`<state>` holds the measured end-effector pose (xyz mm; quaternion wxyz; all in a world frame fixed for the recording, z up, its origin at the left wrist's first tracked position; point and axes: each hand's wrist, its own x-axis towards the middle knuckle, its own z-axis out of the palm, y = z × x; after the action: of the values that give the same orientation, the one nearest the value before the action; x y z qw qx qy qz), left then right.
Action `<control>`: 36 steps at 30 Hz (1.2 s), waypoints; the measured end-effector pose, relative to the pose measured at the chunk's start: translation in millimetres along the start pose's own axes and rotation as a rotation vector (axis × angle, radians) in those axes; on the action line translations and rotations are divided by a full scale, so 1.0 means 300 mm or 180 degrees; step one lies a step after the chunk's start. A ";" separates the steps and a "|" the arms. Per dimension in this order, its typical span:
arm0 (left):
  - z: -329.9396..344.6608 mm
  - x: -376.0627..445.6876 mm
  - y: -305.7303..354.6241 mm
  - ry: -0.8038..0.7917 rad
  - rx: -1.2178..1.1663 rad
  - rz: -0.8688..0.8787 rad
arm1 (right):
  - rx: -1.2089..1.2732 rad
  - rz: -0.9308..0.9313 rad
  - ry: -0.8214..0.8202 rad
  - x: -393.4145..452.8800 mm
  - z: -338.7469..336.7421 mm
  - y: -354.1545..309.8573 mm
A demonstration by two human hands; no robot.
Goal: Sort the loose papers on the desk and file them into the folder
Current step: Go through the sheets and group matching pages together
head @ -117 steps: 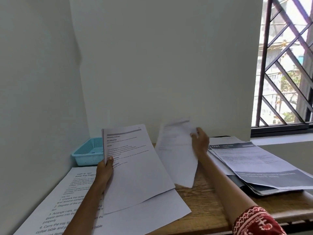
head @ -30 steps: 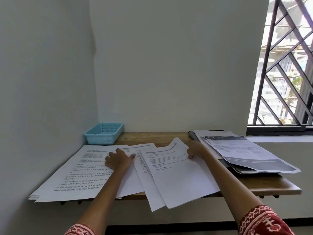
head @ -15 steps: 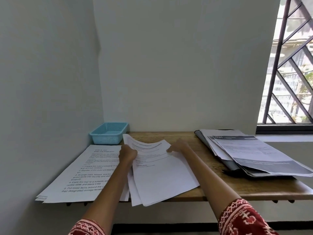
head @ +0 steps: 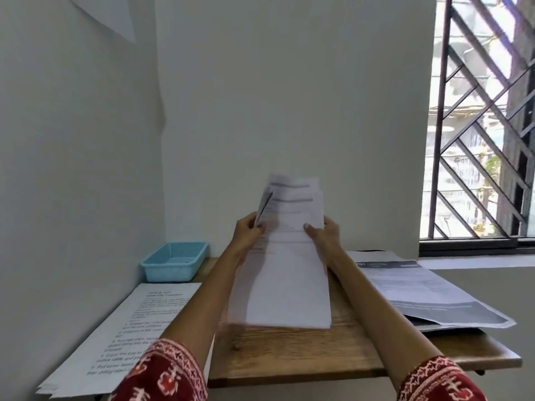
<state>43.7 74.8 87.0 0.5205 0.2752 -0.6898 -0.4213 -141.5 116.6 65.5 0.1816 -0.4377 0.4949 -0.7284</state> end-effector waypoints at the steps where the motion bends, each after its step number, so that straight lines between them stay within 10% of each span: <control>1: 0.010 0.014 0.034 0.0055 0.0000 0.0077 | -0.0047 -0.0227 0.0062 0.008 0.006 -0.037; 18: -0.007 -0.079 0.001 -0.0080 0.0020 0.0009 | -0.0429 -0.0306 0.0337 -0.070 -0.055 -0.021; 31: -0.019 -0.099 -0.081 -0.0037 -0.0311 -0.0422 | 0.0158 0.0122 -0.0559 -0.133 -0.103 0.017; 36: 0.010 -0.061 0.046 0.0208 -0.0298 -0.0119 | -0.0040 -0.0267 -0.0044 -0.082 -0.037 -0.064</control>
<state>47.1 97.5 89.8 0.5471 0.2771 -0.6467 -0.4535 -133.7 148.5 69.6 0.1516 -0.4642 0.4793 -0.7292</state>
